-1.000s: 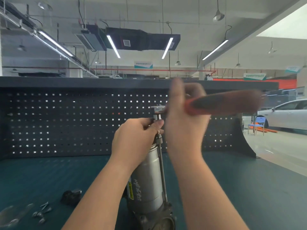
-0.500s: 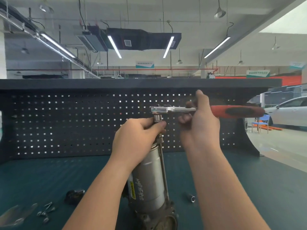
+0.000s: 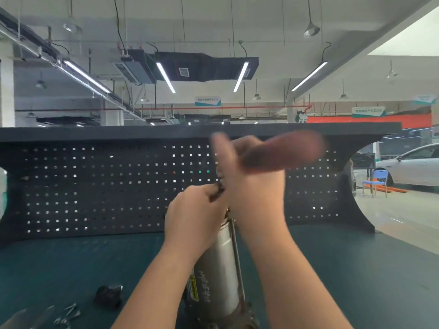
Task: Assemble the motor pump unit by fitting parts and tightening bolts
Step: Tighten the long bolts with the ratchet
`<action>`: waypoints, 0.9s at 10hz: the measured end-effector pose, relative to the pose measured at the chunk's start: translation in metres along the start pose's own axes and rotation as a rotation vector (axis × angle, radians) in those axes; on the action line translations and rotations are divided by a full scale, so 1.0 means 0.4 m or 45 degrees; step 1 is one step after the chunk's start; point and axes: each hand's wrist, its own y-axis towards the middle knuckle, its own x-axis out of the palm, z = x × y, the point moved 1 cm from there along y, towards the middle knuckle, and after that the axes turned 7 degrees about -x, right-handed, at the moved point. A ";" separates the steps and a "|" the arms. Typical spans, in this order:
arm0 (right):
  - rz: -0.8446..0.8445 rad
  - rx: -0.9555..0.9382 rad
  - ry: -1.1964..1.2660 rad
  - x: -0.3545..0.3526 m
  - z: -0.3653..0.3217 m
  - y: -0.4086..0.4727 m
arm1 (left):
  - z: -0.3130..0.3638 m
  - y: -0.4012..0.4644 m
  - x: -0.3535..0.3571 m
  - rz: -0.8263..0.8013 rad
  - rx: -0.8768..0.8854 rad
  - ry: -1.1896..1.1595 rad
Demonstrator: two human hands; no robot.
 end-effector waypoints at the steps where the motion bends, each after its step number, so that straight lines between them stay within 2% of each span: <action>1: 0.520 0.590 0.677 -0.060 0.050 0.033 | 0.002 -0.010 0.003 -0.068 0.032 -0.157; 2: 0.628 0.758 0.856 -0.070 0.077 0.031 | -0.009 -0.007 0.008 -0.060 0.085 -0.164; 3: 0.450 0.211 0.349 -0.020 0.035 0.014 | -0.014 -0.001 0.011 -0.028 0.070 -0.107; 4: 0.087 -0.468 -0.456 0.053 0.002 -0.027 | 0.014 -0.008 -0.002 -0.034 0.097 -0.087; 5: -0.108 -0.733 -0.799 0.080 0.012 -0.049 | 0.020 -0.007 -0.009 -0.041 0.097 -0.086; 6: -0.081 -0.328 -0.288 0.053 0.008 -0.027 | -0.005 0.009 0.001 -0.060 0.080 -0.108; 8: 0.529 0.591 0.443 -0.081 0.083 0.037 | -0.022 0.006 0.003 -0.160 0.128 -0.313; 9: 0.549 0.383 0.281 -0.069 0.076 0.035 | -0.022 0.007 0.010 -0.136 0.113 -0.339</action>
